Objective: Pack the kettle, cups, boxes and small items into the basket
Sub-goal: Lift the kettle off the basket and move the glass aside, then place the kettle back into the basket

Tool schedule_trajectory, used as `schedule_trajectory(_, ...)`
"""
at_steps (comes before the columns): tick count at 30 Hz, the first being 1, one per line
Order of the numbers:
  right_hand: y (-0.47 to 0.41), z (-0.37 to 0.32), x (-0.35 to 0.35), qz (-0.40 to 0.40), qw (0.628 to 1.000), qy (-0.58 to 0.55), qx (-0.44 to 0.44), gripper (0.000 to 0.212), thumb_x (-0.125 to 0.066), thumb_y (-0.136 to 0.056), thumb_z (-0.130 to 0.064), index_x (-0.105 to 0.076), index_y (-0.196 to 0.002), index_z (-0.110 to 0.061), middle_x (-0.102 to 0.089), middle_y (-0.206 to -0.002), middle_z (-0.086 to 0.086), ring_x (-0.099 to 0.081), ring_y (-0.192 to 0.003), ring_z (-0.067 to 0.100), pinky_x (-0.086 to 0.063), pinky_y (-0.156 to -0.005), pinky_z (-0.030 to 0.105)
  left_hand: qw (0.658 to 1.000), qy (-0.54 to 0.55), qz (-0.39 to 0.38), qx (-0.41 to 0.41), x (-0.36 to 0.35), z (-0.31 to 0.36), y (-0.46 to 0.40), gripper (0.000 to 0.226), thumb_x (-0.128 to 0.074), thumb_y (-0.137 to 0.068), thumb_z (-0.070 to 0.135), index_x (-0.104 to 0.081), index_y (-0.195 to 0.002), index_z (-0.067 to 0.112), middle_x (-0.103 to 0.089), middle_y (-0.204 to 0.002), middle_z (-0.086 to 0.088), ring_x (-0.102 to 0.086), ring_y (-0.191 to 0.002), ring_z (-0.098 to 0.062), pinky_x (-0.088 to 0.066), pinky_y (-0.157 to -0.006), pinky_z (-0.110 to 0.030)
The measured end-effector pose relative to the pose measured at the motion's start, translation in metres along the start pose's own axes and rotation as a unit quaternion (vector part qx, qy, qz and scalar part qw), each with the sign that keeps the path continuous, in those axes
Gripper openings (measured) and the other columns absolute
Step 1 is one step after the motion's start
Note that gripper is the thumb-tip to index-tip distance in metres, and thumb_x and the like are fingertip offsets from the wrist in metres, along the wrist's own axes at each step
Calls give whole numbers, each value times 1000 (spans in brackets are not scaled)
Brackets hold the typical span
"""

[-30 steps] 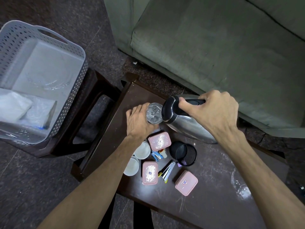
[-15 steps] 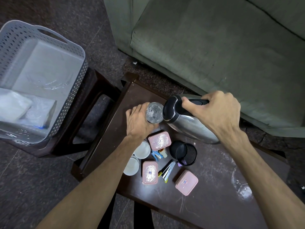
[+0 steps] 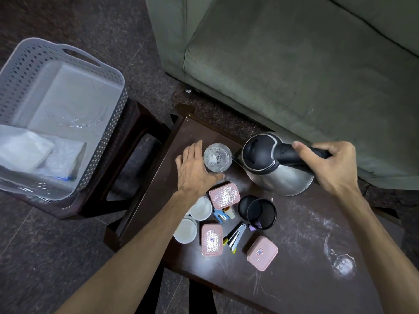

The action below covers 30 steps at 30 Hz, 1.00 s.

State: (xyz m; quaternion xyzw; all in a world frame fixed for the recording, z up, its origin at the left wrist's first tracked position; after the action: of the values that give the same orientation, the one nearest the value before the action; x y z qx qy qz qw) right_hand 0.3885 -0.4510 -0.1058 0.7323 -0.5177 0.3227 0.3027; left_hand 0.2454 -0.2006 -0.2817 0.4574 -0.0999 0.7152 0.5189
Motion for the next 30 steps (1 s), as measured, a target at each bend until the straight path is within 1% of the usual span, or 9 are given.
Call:
schedule_trajectory(2,0,-4,8,3,999,-46,8,68,-72,-87,-50,-29,-51,-11,-21,-57,-1,-20,-54,14,-15,-50,36,999,26,24,-6,14,0,4,118,-85,-59,59,-33,-156,16,-45,-158,-5,-37,-149,-22,-25,-120,-45)
schedule_trajectory(6,-1,-22,17,24,992,-119,25,76,-70,-92,-46,-28,-53,4,-20,-57,-4,-19,-53,10,-13,-49,38,991,107,71,-27,48,6,15,101,-77,-65,54,-42,-152,18,-48,-155,-1,-40,-147,-18,-25,-121,-42)
schedule_trajectory(10,-5,-57,6,45,981,-185,36,84,-71,-92,-53,-33,-51,9,-19,-54,18,-21,-51,14,-13,-47,40,974,196,109,-39,89,8,21,67,-76,-78,41,-57,-139,21,-56,-143,6,-48,-137,-11,-33,-118,-36)
schedule_trajectory(15,-14,-117,-25,82,954,-288,32,63,-69,-92,-38,-34,-45,-13,-25,-44,-6,-22,-44,5,-15,-43,24,934,313,168,-32,156,-2,16,32,-67,-89,34,-72,-115,16,-68,-122,6,-61,-119,-11,-49,-107,-42)
schedule_trajectory(18,-23,-162,-49,83,935,-342,36,59,-69,-90,-37,-41,-39,-25,-30,-39,-16,-25,-39,0,-19,-42,18,900,391,194,-11,198,-17,11,33,-55,-92,36,-73,-110,15,-72,-116,3,-65,-111,-11,-53,-99,-34)
schedule_trajectory(21,-32,-214,-75,77,916,-390,49,59,-70,-88,-38,-40,-38,-26,-29,-40,-17,-25,-39,2,-19,-42,19,856,465,223,38,239,-45,3,42,-50,-92,37,-72,-113,8,-72,-110,-17,-67,-103,-21,-55,-96,-49)
schedule_trajectory(23,-39,-246,-95,75,901,-425,48,62,-71,-86,-37,-35,-40,-17,-27,-43,-9,-25,-39,5,-20,-42,19,825,497,259,73,271,-68,0,43,-52,-89,38,-72,-113,8,-73,-107,-16,-68,-97,-22,-55,-94,-50)
schedule_trajectory(26,-46,-291,-131,66,887,-453,51,68,-72,-85,-38,-29,-46,-3,-25,-48,4,-26,-40,12,-22,-42,19,817,473,318,90,320,-102,-1,37,-51,-93,33,-74,-111,10,-75,-104,-5,-66,-90,-11,-55,-94,-47)
schedule_trajectory(30,-47,-338,-189,44,878,-475,43,62,-72,-85,-40,-32,-42,-23,-26,-46,-4,-26,-44,13,-21,-43,23,829,435,332,113,357,-152,-15,37,-45,-100,26,-73,-114,7,-73,-115,-19,-63,-102,-20,-50,-102,-58)
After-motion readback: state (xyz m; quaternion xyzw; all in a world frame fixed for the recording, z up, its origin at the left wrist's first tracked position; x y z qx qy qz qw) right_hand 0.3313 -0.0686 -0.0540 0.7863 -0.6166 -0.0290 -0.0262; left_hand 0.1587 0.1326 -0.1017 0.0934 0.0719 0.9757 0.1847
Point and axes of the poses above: each hand's wrist, its own y-axis away from the middle knuckle, its own x-axis out of the back of the hand, z = x × y, the point moved 10 cm from there along -y, towards the middle knuckle
